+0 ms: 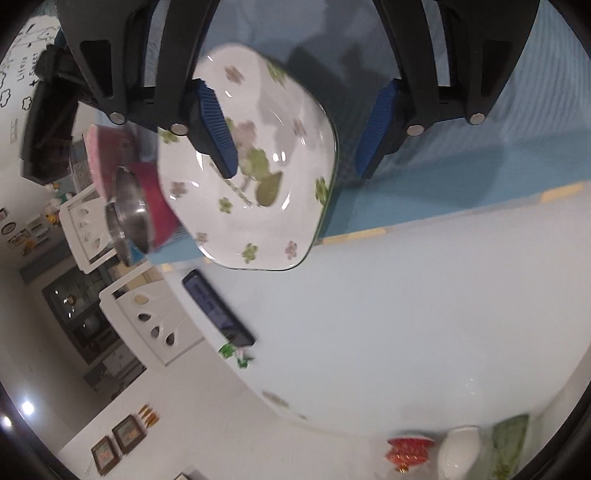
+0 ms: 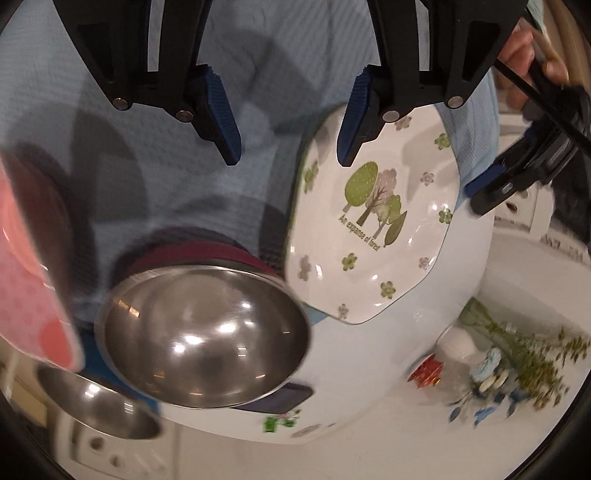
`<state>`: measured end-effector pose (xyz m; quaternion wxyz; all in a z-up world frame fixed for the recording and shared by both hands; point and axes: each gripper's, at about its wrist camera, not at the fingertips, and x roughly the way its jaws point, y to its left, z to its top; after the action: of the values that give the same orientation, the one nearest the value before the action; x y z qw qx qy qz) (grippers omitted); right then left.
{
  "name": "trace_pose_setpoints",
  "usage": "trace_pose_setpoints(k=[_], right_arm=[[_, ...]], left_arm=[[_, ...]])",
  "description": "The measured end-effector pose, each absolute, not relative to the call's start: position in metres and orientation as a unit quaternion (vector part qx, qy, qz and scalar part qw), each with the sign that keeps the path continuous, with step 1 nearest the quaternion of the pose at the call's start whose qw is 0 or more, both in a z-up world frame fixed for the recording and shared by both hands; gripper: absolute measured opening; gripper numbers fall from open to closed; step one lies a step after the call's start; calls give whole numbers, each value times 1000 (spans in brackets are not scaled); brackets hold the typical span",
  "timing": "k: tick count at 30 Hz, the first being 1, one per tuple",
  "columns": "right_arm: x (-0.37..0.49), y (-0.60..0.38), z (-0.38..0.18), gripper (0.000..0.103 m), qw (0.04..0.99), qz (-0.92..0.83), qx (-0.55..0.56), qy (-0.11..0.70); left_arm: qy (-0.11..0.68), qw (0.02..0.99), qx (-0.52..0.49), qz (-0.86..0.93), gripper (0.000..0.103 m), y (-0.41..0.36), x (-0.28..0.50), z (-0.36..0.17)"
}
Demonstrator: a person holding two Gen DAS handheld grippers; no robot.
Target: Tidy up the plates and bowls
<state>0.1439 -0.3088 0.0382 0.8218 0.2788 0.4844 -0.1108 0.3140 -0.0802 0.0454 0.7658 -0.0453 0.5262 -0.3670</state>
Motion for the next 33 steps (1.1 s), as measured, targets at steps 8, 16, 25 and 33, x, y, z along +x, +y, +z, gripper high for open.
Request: trace_pose_setpoints(k=[8,16,25,33], right_arm=[[166,-305,23,35,839,-101,243,476],[176,-299,21,25,851,-88,197,478],[185,-285,24,25,853,-9,144,502],[201,-288,17,25,839,33,187,510]], left_arm=[[531,759,-32,-376,36,-95,327,24],[517,766,2,-383,33,-94,317,24],[534,751,30,-388,33,-51,267,28],[551,735,40,-394,33,-32,230,23]])
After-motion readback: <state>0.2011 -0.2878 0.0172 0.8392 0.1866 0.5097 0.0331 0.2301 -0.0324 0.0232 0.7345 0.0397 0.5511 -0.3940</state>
